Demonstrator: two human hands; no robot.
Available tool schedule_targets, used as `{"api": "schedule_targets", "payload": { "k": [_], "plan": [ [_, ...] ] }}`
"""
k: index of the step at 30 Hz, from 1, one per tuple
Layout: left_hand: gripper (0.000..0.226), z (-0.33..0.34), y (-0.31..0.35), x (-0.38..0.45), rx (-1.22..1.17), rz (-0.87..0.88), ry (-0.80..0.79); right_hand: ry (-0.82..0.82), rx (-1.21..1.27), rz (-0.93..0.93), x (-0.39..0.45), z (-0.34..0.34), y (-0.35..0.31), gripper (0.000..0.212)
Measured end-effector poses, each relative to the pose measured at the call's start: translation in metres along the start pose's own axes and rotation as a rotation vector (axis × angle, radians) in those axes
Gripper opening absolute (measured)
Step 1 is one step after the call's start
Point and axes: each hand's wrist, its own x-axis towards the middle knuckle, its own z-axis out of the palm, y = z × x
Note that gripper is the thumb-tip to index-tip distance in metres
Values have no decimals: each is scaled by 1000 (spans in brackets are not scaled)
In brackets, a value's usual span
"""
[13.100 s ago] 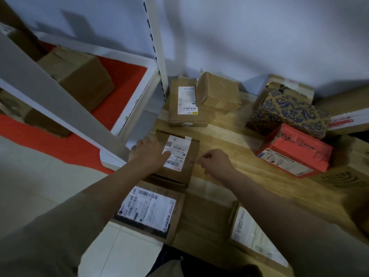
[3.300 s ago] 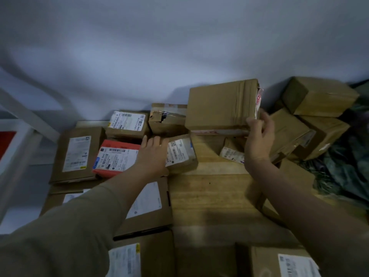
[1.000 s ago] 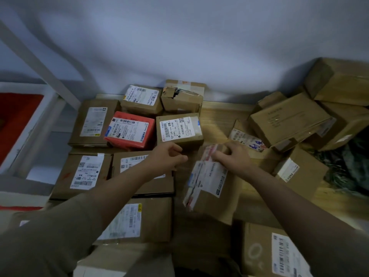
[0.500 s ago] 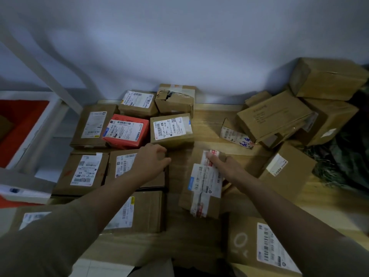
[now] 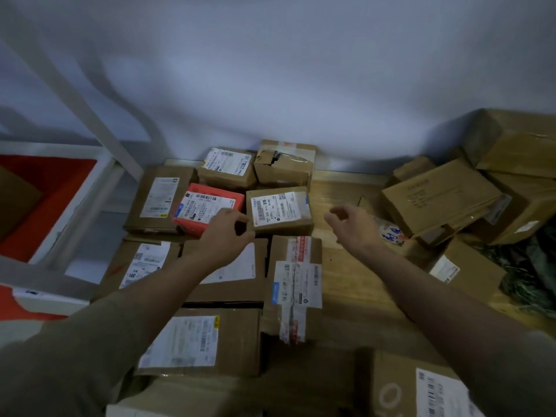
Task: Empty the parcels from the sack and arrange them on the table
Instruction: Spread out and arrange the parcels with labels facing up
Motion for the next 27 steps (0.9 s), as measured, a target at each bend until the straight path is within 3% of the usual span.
{"api": "schedule_targets", "payload": {
  "k": [3, 6, 12, 19, 23, 27],
  "plan": [
    [39, -10, 6, 25, -5, 53, 0, -21, -126, -85, 35, 5, -22, 49],
    [45, -18, 11, 49, -119, 44, -16, -15, -106, -31, 66, 13, -40, 64],
    [46, -37, 28, 114, -535, -78, -71, -57, 227, 273, 122, 29, -57, 69],
    [90, -32, 28, 183, -779, -282, -230, -41, 613, 435, 159, 41, -70, 77],
    [64, -28, 34, 178, -784, -248, -71, 80, 780, 466, 146, 34, -69, 53],
    [42, -15, 27, 164, -747, -118, -11, 195, 768, 351, 122, 31, -62, 18]
  ]
}}
